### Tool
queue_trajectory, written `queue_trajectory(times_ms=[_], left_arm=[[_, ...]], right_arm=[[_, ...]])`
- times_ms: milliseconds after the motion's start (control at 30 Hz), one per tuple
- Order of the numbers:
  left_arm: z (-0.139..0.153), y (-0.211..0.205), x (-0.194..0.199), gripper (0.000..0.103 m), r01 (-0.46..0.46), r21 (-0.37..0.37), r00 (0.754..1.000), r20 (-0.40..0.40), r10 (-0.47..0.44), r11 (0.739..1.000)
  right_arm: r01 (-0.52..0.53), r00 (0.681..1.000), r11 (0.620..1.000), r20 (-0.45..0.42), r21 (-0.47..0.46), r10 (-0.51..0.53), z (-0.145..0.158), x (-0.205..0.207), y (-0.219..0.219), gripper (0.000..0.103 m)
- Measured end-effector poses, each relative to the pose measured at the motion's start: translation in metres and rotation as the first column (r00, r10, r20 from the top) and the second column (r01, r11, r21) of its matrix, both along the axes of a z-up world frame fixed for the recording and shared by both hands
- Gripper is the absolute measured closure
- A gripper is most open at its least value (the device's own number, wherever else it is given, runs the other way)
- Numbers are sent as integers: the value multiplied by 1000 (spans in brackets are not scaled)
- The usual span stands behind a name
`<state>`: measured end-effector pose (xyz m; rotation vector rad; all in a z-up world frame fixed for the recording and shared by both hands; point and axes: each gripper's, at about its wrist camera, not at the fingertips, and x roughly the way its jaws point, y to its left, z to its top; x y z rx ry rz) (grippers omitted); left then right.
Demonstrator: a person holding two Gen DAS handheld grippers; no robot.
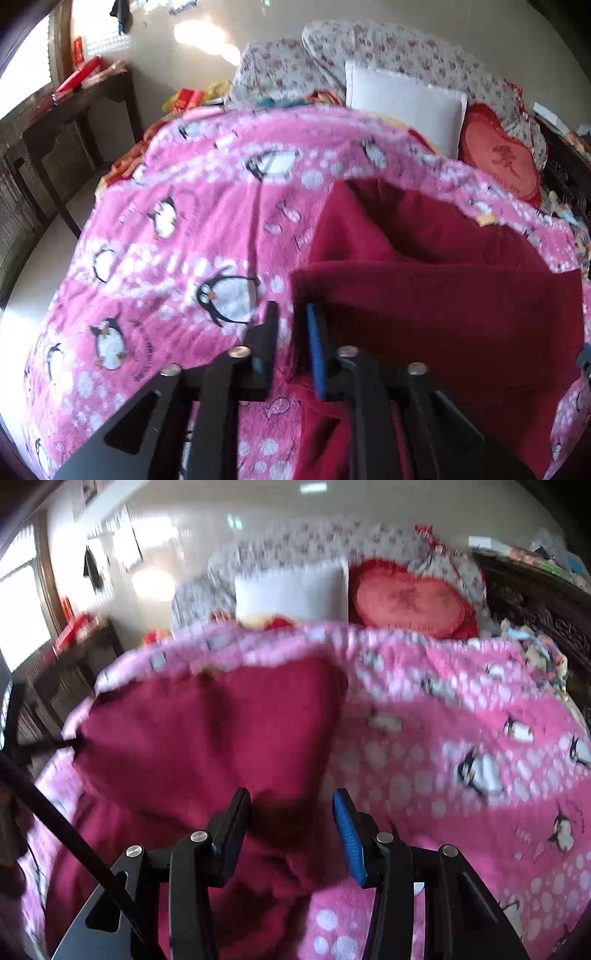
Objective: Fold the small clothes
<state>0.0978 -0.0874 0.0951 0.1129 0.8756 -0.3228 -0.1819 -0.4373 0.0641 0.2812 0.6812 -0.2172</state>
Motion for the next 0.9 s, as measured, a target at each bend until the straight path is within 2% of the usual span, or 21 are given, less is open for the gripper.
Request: queue_trajectory(times_ms=[33, 100, 133, 200, 233, 367, 400, 533, 667, 733, 800, 900], left_arm=[[3, 1, -3, 60, -8, -5, 1000, 11, 8, 1000], [13, 5, -11, 45, -9, -53, 999, 39, 11, 999], [15, 3, -13, 45, 0, -63, 999, 45, 2, 998], [14, -7, -12, 45, 16, -55, 999, 46, -13, 998], [10, -12, -10, 45, 20, -43, 999, 42, -18, 999], [-14, -33, 14, 45, -4, 13, 1000, 11, 4, 1000], [-20, -36, 21, 45, -8, 17, 1000, -8, 8, 1000], [-28, -36, 35, 39, -22, 0, 999, -47, 22, 1000], [-19, -23, 20, 39, -9, 5, 1000, -24, 9, 1000], [-17, -11, 11, 39, -20, -4, 999, -28, 20, 1000], [-21, -3, 6, 39, -22, -24, 999, -36, 21, 999], [-38, 0, 8, 39, -41, -13, 996, -82, 40, 999]], right_arm=[[6, 1000, 1000, 25, -10, -6, 8, 1, 0, 53], [3, 998, 1000, 58, -20, -2, 18, 9, 2, 53], [-9, 998, 1000, 67, -22, 11, 21, 17, 4, 54], [-49, 997, 998, 55, -29, 51, 20, 36, 10, 69], [-61, 997, 998, 42, -32, 63, 18, 45, 11, 73], [-19, 1000, 998, -10, -53, 19, 2, 76, 7, 76], [2, 1000, 998, -24, -56, -3, -3, 83, 2, 79], [41, 998, 998, -50, -49, -43, -16, 100, -15, 79], [4, 1000, 1000, -7, -8, -4, 5, 67, -4, 76], [-34, 999, 999, -3, -26, 34, 11, 45, 10, 71], [-51, 999, 996, -13, -69, 51, 9, 26, 24, 69], [-35, 996, 994, -84, -100, 26, -13, 18, 28, 68]])
